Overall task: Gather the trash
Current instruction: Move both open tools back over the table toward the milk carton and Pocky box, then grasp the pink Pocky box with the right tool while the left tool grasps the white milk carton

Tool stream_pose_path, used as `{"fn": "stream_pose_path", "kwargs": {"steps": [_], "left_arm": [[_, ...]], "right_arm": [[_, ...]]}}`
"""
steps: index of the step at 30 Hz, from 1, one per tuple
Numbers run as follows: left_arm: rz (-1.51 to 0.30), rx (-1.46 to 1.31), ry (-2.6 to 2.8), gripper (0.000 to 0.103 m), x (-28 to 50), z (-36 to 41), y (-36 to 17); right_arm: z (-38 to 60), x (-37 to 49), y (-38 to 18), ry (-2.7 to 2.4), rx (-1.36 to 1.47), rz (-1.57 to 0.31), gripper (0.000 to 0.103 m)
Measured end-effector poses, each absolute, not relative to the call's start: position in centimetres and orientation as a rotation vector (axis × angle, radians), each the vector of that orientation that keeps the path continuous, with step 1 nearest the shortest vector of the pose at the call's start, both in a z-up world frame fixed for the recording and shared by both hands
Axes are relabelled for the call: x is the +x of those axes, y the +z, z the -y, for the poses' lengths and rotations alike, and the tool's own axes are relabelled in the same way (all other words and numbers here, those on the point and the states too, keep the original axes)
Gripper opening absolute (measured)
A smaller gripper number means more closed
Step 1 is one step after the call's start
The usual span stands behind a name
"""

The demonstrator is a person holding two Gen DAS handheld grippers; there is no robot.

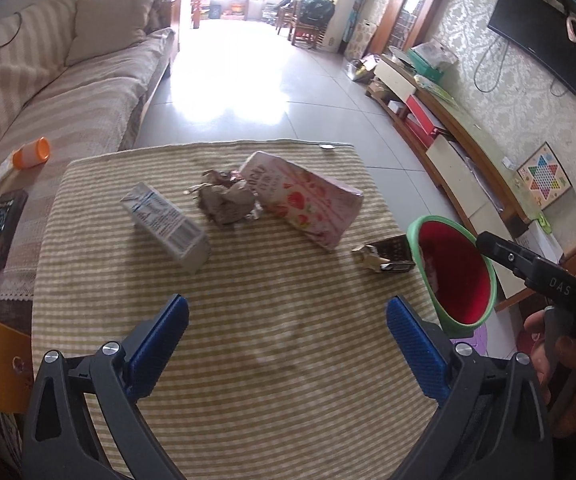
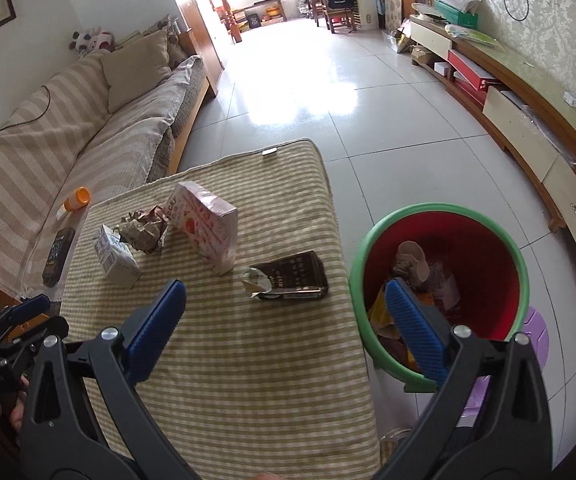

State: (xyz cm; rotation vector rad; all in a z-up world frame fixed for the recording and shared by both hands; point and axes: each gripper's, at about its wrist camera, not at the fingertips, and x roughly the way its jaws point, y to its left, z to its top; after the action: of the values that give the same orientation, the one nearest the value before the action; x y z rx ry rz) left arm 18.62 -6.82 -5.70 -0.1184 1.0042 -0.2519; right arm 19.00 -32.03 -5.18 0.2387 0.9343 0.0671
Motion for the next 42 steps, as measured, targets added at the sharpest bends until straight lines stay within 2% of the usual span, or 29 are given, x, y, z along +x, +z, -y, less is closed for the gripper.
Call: {"fn": "stream_pose_path", "kwargs": {"steps": [12, 25, 40, 42], "left_arm": [[-1.021, -0.256, -0.145, 0.095, 21.5, 0.4, -8.3], [-1.094, -0.36, -0.026, 0.095, 28.5, -0.8, -12.8], [-1.204, -0.277, 0.088, 0.091, 32.1, 0.2, -17.4], [-1.21, -0.257, 0.081, 0.09, 32.2, 0.2, -17.6]], "right_arm": [[26.9, 21.9, -7.3, 0.115, 0.157, -0.994, 0.098], [23.6, 28.9, -9.7, 0.182, 0.053, -1.007, 0.098], [22.8, 35.1, -14.6, 0.234, 0.081, -1.115, 0.098], [22.5, 35.4, -15.0, 0.243, 0.084, -1.125, 0.093]]}}
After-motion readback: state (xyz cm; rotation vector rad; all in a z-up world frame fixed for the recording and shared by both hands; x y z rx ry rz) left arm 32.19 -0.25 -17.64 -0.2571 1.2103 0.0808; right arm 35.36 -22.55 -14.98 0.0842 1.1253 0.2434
